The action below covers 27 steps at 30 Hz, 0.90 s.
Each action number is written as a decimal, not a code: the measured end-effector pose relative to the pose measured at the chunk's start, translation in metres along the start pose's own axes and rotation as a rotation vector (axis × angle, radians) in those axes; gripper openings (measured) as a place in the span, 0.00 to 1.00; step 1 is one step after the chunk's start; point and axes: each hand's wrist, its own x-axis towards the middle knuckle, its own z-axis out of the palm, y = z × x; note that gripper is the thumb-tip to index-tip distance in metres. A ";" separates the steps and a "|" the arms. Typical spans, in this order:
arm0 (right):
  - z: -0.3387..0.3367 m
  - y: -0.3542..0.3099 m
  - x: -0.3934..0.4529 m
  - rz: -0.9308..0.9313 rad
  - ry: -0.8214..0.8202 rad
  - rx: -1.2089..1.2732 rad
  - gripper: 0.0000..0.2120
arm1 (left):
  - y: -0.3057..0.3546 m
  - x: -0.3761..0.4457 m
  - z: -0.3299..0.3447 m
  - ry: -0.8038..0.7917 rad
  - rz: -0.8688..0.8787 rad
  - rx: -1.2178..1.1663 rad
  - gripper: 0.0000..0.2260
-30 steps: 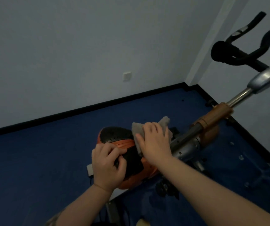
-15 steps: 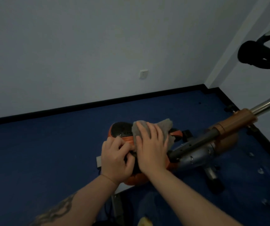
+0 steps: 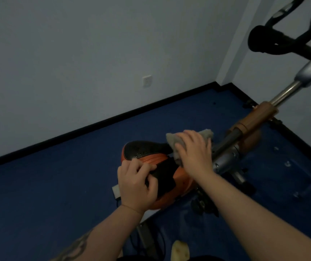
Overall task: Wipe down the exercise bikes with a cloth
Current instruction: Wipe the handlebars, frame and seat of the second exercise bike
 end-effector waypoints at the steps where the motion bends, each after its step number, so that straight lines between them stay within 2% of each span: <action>1: -0.004 0.004 0.011 0.087 0.002 0.005 0.16 | 0.000 0.001 -0.001 -0.020 -0.003 -0.003 0.10; 3: -0.012 0.009 0.026 0.275 0.008 0.175 0.17 | 0.001 0.005 -0.004 -0.081 0.003 0.000 0.10; 5: -0.011 0.004 0.022 0.348 0.054 0.283 0.16 | 0.000 0.011 -0.008 -0.171 0.058 0.023 0.08; 8: 0.013 -0.026 -0.021 0.301 0.158 0.094 0.21 | -0.002 0.023 -0.010 -0.325 0.183 0.017 0.05; 11: 0.023 -0.049 -0.051 0.294 0.207 0.005 0.26 | -0.003 0.029 -0.011 -0.408 0.217 -0.036 0.05; 14: 0.012 -0.031 -0.019 0.314 0.173 -0.026 0.24 | -0.007 0.027 -0.011 -0.425 0.246 -0.103 0.10; 17: 0.002 -0.027 0.008 0.469 0.158 0.287 0.22 | -0.009 0.027 -0.010 -0.406 0.276 -0.183 0.14; 19: 0.010 -0.044 -0.002 0.502 0.197 0.258 0.22 | -0.011 0.027 -0.010 -0.386 0.291 -0.216 0.13; 22: 0.029 -0.069 -0.044 0.408 0.222 0.083 0.26 | -0.015 0.025 -0.010 -0.340 0.310 -0.281 0.09; 25: 0.033 -0.065 -0.051 0.422 0.129 0.167 0.28 | -0.019 0.024 -0.010 -0.325 0.324 -0.333 0.08; 27: 0.028 -0.062 -0.030 0.531 0.119 0.276 0.29 | -0.023 0.024 -0.010 -0.337 0.321 -0.355 0.08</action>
